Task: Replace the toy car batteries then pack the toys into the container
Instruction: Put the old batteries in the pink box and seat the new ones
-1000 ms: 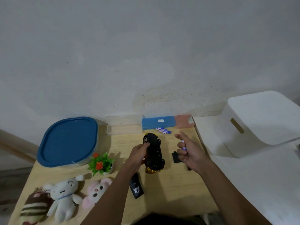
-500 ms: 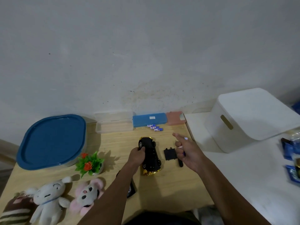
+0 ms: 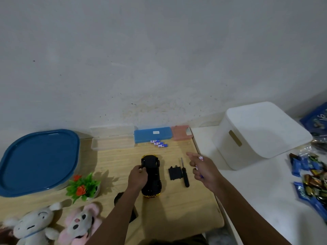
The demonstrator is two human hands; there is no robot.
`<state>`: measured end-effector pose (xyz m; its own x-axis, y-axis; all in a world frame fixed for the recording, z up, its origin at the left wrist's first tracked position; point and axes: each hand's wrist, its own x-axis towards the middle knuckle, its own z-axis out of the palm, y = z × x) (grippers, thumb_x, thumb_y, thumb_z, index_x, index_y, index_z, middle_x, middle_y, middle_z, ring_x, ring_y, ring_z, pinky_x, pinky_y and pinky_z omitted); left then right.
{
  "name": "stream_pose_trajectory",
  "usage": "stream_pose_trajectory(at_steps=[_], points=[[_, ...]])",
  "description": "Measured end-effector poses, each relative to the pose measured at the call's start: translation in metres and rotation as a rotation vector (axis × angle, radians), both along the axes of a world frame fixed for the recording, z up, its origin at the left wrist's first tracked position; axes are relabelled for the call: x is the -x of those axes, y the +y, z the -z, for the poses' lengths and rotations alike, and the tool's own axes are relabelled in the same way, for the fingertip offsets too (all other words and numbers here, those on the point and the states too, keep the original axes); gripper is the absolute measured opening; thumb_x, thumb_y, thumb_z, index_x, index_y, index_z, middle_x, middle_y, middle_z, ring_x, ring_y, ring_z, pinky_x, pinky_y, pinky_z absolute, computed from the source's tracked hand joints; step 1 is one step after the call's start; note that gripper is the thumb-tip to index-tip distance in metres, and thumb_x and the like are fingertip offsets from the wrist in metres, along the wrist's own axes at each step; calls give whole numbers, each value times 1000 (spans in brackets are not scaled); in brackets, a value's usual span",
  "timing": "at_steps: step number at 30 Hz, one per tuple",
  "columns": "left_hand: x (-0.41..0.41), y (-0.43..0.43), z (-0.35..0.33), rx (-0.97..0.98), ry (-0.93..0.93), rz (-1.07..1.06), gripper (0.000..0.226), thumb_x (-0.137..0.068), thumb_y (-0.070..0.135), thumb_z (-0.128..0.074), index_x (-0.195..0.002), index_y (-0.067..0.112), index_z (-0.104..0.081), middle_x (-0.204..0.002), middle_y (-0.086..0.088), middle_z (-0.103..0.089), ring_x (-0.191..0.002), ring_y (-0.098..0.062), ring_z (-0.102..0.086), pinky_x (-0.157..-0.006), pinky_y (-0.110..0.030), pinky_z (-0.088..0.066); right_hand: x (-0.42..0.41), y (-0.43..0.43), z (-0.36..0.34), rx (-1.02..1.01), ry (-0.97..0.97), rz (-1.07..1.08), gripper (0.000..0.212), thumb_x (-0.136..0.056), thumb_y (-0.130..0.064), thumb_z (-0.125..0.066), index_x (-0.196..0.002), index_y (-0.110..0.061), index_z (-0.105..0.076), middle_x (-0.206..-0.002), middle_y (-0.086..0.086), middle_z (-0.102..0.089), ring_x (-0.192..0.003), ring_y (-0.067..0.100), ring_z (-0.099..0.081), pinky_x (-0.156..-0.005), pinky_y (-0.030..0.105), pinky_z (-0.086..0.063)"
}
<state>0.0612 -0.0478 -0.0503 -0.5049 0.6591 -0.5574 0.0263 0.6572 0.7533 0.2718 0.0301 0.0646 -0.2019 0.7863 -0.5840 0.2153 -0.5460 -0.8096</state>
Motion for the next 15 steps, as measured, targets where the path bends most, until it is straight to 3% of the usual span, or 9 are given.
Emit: stream_pose_trajectory(at_steps=[2, 5, 7, 9, 11, 12, 15], points=[[1, 0, 2, 13, 32, 1, 37, -102, 20, -42, -132, 0, -52, -131, -18, -57, -109, -31, -57, -86, -36, -47, -5, 7, 3, -21, -34, -23, 23, -98, -23, -55, -117, -23, -67, -76, 2, -52, -47, 9, -28, -39, 20, -25], [-2, 1, -3, 11, 126, -71, 48, -98, 29, -49, -141, 6, -45, -136, -19, -53, -118, -37, -55, -89, -38, -48, -12, 23, 3, -21, -109, -51, 18, -93, -29, -63, -108, -22, -70, -67, 0, -50, -44, 8, -30, -38, 20, -26], [-8, 4, -14, -88, 318, -165, 45, -95, 32, -54, -135, 11, -51, -124, -17, -56, -112, -34, -55, -88, -40, -49, -16, 38, 4, -65, -192, -90, 16, -90, -31, -67, -99, -19, -72, -63, 0, -51, -41, 8, -34, -39, 20, -27], [-16, 17, -32, -229, 501, -191, 35, -95, 28, -58, -126, 12, -59, -109, -8, -59, -102, -25, -56, -81, -33, -46, -19, 57, 13, -175, -296, -172, 14, -88, -30, -68, -94, -19, -74, -65, -5, -58, -46, 5, -46, -45, 20, -38], [-26, 39, -50, -361, 474, -129, 24, -96, 24, -58, -117, 15, -64, -95, 0, -63, -84, -16, -60, -72, -23, -47, -21, 81, 27, -307, -417, -263, 18, -86, -33, -69, -98, -20, -75, -84, -9, -68, -74, 3, -64, -70, 24, -53], [-30, 51, -52, -394, 412, -70, 18, -96, 21, -58, -112, 17, -66, -89, 3, -64, -77, -11, -61, -67, -18, -47, -22, 94, 36, -355, -486, -312, 22, -85, -36, -69, -101, -22, -74, -96, -8, -69, -89, 7, -65, -81, 27, -52], [-42, 98, -50, -299, 202, 123, 18, -96, 19, -59, -112, 18, -67, -91, -1, -67, -75, -12, -62, -68, -23, -49, -15, 135, 56, -450, -691, -480, 36, -82, -47, -64, -114, -30, -66, -117, -4, -66, -103, 16, -63, -87, 30, -50]])
